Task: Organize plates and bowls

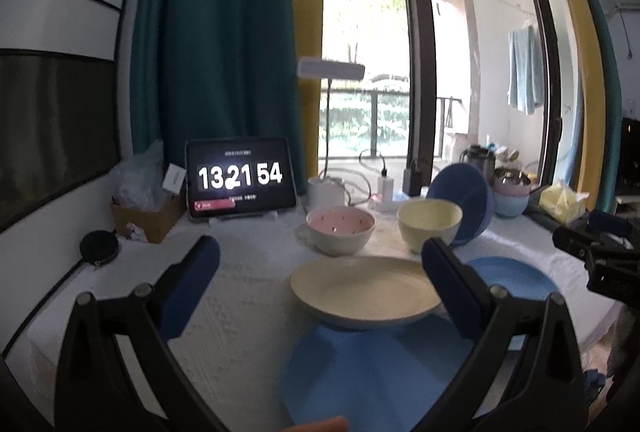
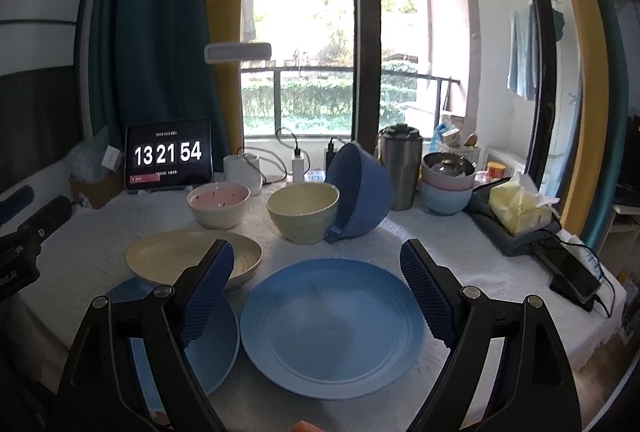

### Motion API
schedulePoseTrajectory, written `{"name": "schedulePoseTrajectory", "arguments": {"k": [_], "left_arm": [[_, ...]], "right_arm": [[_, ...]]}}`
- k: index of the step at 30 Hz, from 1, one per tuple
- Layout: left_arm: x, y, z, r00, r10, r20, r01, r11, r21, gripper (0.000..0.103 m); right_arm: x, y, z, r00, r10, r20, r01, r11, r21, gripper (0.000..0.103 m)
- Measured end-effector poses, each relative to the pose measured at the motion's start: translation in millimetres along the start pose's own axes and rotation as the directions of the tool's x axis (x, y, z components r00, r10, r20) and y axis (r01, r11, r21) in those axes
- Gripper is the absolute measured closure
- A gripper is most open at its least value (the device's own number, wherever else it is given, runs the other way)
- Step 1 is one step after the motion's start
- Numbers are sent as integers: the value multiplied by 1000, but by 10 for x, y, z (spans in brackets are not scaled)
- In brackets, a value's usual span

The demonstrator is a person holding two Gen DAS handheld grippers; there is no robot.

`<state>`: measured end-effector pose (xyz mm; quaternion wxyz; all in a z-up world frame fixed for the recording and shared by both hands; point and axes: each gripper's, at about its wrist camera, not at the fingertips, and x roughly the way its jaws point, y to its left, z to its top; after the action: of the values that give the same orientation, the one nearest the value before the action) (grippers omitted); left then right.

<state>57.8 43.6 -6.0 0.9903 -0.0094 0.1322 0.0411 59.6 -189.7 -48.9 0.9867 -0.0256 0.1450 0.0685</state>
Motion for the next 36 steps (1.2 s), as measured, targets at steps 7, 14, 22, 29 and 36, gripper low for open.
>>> {"name": "schedulePoseTrajectory", "arguments": {"k": [7,14,22,29,36], "left_arm": [[483,182,-101,992,-11,-128,4,999,-55,2],[841,370,-193,975,-17,-221,-7,994,-108,2],[1112,493,-254,954,-78,-290,36,988,-147,2],[1357,478,-321,917,-136,-374,73,981,-179,14],[1476,456,-411,893,-161,-421,85,977,-193,27]], "right_arm": [[365,100,-20,998,45,-44,-45,999,6,15],[674,257,8,995,72,-71,-72,997,2,15],[996,333,-11,981,124,-146,-118,992,50,16],[1228,372,-43,958,172,-230,-150,983,108,31],[1435,396,-118,933,205,-296,-166,975,151,47]]}}
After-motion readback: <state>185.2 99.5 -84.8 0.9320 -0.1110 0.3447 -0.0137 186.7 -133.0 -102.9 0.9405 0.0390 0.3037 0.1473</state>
